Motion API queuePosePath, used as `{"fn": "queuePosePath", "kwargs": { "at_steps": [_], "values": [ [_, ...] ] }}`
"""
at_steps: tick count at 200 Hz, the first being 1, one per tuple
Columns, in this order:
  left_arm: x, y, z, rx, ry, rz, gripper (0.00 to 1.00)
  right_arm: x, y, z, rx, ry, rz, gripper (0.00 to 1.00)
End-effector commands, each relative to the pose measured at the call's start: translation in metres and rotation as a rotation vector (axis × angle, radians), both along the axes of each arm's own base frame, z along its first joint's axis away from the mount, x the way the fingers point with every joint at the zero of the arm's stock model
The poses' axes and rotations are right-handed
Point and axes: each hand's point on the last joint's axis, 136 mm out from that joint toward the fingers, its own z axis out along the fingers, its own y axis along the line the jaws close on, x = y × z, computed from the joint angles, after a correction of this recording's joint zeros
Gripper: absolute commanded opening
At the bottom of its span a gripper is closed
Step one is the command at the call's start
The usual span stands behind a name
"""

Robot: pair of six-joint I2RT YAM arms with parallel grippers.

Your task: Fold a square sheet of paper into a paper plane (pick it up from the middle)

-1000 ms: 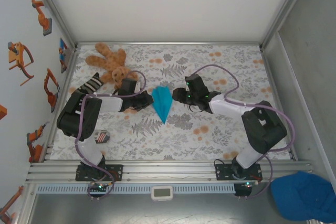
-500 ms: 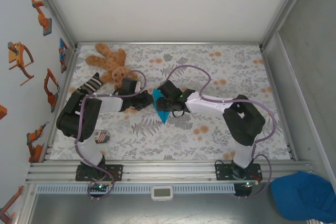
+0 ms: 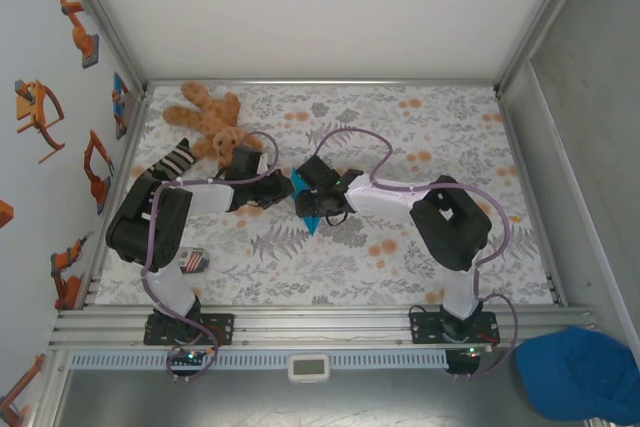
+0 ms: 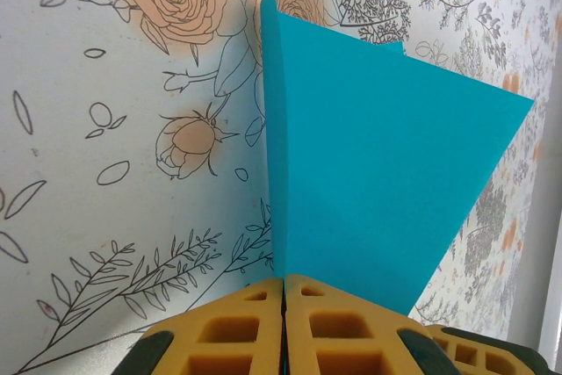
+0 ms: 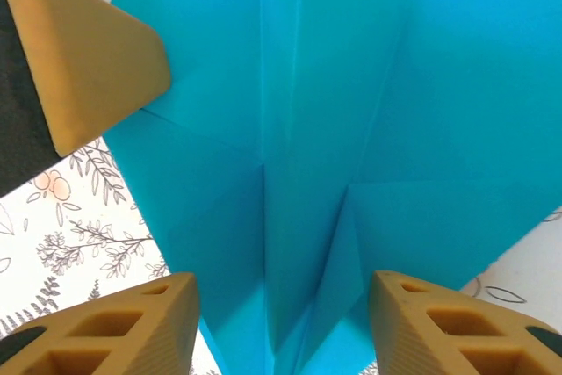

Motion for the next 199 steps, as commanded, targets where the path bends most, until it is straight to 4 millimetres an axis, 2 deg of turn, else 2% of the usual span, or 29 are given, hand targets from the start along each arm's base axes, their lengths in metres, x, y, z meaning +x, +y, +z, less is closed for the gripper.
{"fn": "queuePosePath", "kwargs": {
  "at_steps": [1,67,111,168,199],
  "values": [
    [0.002,-0.009,0.019,-0.036,-0.022,-0.016,0.08,0.002,0.013,0.008,0.03,-0.012,0.027,0.55],
    [0.002,-0.011,0.02,-0.04,-0.022,-0.024,0.08,0.005,0.007,-0.002,-0.031,0.0,0.014,0.55],
    [0.001,-0.011,0.019,-0.038,-0.02,-0.025,0.08,0.006,-0.001,-0.006,-0.081,-0.001,-0.009,0.5],
    [0.001,-0.01,0.015,-0.034,-0.013,-0.023,0.08,0.008,-0.009,-0.002,-0.101,-0.019,-0.036,0.4],
    [0.0,-0.01,0.015,-0.034,-0.013,-0.024,0.08,0.009,-0.015,-0.005,-0.129,-0.021,-0.06,0.29]
  ]
}}
